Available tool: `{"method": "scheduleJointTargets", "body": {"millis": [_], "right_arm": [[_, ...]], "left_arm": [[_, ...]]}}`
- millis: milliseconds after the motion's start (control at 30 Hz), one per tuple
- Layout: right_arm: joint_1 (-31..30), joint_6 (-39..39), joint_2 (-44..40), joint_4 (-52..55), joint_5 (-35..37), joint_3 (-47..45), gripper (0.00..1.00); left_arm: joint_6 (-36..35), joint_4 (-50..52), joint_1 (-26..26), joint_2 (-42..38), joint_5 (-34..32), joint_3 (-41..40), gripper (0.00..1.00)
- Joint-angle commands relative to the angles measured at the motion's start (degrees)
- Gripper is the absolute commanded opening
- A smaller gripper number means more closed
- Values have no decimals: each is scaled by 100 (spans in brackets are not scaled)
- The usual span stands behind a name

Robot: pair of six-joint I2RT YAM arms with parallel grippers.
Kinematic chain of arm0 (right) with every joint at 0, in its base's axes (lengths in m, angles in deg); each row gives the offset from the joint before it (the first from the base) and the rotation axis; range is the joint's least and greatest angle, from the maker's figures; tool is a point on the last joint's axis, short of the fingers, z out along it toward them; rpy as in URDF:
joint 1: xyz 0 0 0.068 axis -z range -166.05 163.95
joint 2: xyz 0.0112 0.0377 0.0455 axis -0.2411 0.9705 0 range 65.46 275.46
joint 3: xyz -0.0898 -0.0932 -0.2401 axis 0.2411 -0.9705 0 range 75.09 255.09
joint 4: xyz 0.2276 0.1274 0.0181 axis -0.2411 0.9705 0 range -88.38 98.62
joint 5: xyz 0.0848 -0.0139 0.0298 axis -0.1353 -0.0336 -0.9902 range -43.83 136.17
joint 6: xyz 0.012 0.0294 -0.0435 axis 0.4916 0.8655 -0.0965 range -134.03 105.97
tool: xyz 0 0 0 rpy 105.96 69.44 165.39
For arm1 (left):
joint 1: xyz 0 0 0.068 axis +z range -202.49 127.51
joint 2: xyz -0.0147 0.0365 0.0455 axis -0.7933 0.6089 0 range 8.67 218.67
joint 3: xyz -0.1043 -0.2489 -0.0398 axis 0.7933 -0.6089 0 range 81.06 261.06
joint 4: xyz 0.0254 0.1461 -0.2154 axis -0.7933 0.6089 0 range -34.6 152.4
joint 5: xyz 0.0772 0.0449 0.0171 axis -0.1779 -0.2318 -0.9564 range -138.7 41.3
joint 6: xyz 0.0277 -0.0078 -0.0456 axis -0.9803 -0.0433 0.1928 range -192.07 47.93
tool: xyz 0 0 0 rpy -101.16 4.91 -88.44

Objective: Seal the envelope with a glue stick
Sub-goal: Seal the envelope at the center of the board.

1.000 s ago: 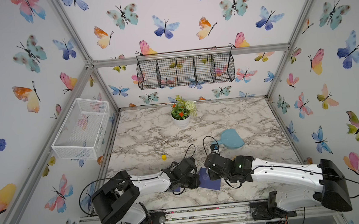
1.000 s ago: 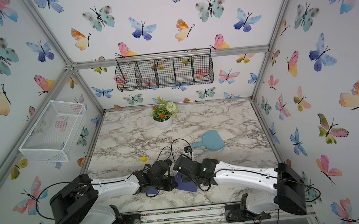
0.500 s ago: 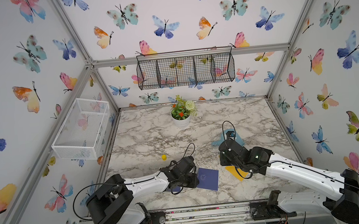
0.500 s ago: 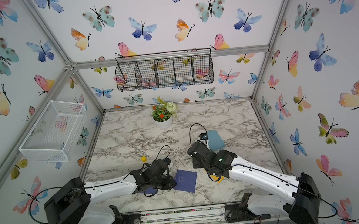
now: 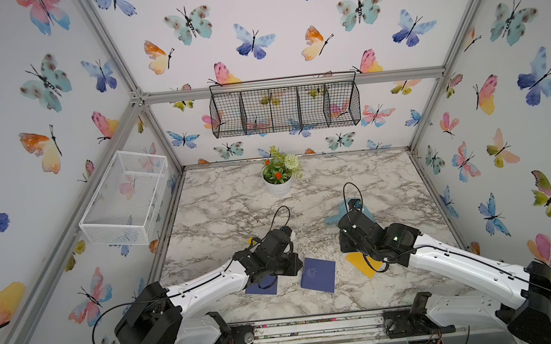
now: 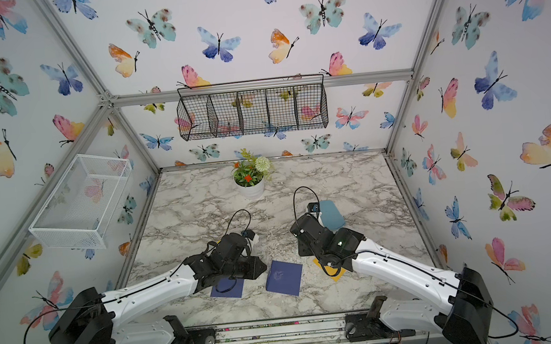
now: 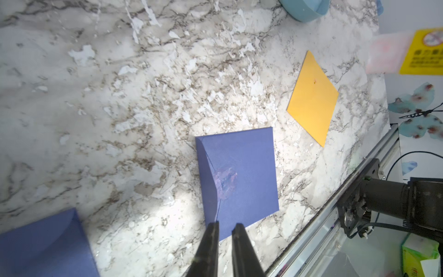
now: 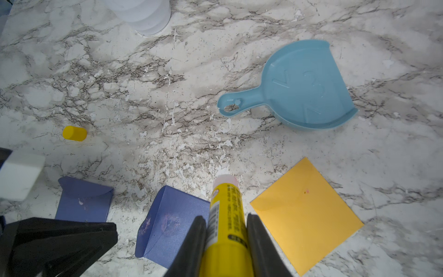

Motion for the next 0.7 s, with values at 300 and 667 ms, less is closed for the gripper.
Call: {"method": "scheduleJointTargets", "body": {"millis": [300,667], "right_arm": [[67,-51,-65,175,83,133,3],[71,-8,-95,149,-7,98,3]], "left_arm": [[-49,-404,24,511,526,-191,8],[-61,-614,18,704,657,-210,6]]}}
